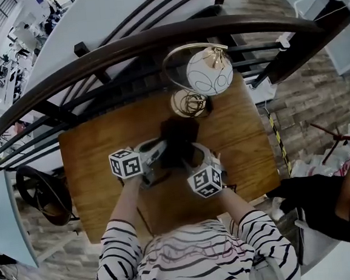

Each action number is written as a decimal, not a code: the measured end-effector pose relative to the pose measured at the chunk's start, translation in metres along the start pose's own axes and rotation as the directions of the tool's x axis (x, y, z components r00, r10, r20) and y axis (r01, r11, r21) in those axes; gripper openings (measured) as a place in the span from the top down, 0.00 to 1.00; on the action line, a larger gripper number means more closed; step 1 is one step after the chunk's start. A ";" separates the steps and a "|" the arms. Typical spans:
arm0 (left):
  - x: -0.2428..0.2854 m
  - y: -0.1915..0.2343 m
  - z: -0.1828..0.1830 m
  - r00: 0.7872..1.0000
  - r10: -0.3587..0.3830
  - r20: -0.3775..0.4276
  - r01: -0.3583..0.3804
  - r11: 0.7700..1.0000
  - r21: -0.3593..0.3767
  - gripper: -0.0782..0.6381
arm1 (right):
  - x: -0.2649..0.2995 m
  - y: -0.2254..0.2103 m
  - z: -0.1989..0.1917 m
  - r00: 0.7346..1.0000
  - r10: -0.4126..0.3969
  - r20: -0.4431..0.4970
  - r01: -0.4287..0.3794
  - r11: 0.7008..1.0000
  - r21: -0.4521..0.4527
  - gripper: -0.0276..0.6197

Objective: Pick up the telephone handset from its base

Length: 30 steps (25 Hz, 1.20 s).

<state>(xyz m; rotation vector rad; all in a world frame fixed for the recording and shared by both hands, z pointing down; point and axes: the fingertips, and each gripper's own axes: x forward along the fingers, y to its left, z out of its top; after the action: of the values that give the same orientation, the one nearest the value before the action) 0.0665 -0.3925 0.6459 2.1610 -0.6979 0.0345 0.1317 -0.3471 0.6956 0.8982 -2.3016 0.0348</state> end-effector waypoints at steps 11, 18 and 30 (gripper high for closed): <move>-0.052 -0.031 0.017 0.995 -0.021 0.094 0.018 0.999 0.029 0.79 | -0.050 -0.005 0.041 0.983 -0.139 0.115 0.120 0.980 0.157 0.72; -0.085 -0.054 0.018 0.990 -0.044 0.134 0.038 0.998 0.046 0.79 | -0.089 0.005 0.073 0.962 -0.208 0.176 0.164 0.958 0.233 0.77; -0.136 -0.075 -0.005 0.986 -0.089 0.142 0.077 0.993 0.084 0.79 | -0.130 0.047 0.091 0.926 -0.314 0.211 0.238 0.917 0.319 0.91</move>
<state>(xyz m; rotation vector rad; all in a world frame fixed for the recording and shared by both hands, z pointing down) -0.0105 -0.2881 0.5594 2.2829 -0.6982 -0.1434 0.1223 -0.2560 0.5572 1.4533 -2.4196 0.1412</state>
